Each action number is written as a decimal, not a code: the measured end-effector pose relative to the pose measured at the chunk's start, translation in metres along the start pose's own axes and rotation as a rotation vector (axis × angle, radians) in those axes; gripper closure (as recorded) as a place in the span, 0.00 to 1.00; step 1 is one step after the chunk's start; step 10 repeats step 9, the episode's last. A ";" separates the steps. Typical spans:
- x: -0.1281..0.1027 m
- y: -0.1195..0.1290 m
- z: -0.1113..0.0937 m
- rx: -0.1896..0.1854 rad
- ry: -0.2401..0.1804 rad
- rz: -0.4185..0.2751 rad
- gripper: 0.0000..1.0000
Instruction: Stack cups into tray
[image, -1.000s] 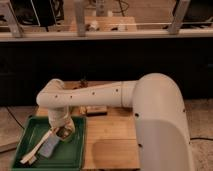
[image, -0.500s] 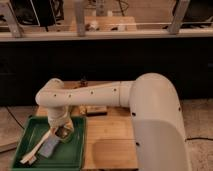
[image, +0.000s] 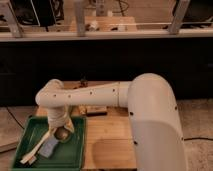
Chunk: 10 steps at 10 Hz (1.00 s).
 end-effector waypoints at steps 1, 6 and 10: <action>0.000 0.000 0.000 0.000 -0.002 -0.001 0.20; 0.000 0.005 -0.010 -0.003 0.026 -0.001 0.20; 0.002 0.009 -0.024 0.013 0.076 0.000 0.20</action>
